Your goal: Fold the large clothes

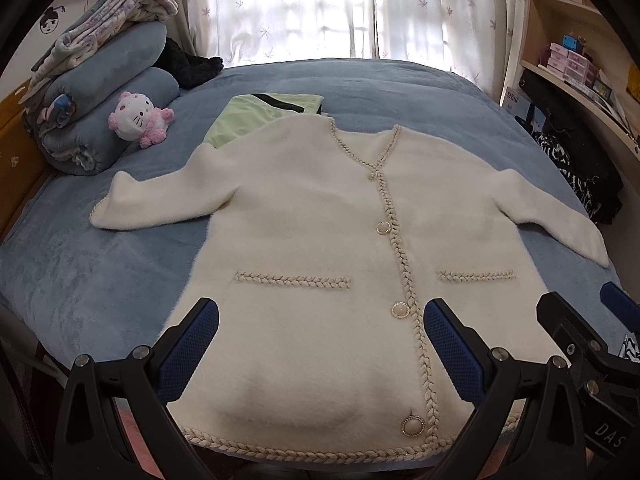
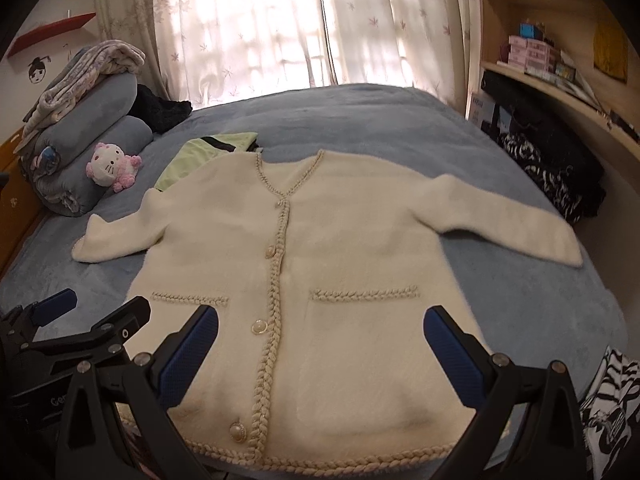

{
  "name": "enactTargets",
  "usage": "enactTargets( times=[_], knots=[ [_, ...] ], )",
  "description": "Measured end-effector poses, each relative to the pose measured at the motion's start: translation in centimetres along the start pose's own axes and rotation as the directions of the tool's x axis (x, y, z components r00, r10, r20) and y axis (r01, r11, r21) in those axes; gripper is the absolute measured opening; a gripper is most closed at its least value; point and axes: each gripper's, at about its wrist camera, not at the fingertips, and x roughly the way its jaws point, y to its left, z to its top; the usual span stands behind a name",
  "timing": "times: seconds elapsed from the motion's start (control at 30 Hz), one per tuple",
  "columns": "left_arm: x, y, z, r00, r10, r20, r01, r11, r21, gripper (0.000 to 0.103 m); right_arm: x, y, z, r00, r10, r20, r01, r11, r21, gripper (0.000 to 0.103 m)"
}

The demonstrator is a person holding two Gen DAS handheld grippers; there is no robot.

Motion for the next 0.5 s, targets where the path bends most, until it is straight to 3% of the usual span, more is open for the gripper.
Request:
enactTargets(
  times=[0.13, 0.5],
  knots=[
    [0.3, -0.1, 0.1, 1.0, -0.004, -0.015, 0.004, 1.0, 0.002, 0.101, 0.2, 0.0, 0.1, 1.0, -0.003, 0.0, 0.003, 1.0, -0.009, 0.103],
    [0.1, -1.2, 1.3, 1.0, -0.03, 0.008, 0.03, 0.999, 0.024, 0.101, 1.1, -2.0, 1.1, 0.996, 0.084, -0.017, -0.083, 0.996, 0.029, 0.103]
  ],
)
